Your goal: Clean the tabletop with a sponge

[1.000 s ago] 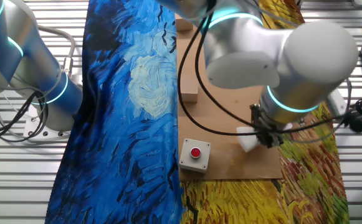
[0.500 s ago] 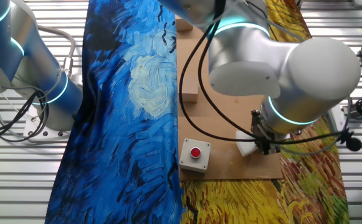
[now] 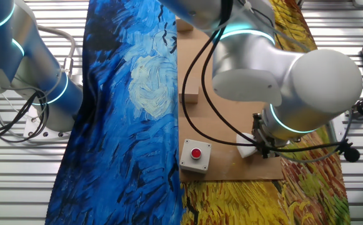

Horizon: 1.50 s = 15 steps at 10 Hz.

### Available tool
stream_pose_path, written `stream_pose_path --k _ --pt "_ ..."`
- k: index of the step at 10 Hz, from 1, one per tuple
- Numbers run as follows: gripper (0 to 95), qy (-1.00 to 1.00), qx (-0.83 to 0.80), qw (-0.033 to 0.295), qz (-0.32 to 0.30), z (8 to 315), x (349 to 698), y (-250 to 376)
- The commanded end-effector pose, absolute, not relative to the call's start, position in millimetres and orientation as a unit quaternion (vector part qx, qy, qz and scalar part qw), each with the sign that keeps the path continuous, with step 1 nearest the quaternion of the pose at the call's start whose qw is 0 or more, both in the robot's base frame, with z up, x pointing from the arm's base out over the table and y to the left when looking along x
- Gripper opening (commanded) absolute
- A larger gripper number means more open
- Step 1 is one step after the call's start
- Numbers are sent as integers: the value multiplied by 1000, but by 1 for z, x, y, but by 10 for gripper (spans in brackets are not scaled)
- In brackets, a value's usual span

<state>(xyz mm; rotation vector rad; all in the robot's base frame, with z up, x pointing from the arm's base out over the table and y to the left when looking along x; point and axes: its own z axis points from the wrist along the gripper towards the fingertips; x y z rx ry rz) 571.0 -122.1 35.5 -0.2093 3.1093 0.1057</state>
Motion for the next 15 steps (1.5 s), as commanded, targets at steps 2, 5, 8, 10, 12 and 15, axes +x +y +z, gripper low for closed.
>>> stream_pose_path --k 2,5,8,10,12,15 --pt "0 997 -65 10 32 32 571 -122" --pt "0 997 -63 8 33 32 571 -122" --pt "0 997 -61 9 35 31 571 -122" --pt "0 997 -61 9 35 31 571 -121" --pt "0 998 -60 10 35 30 572 -120" --pt "0 998 -59 9 35 30 572 -120"
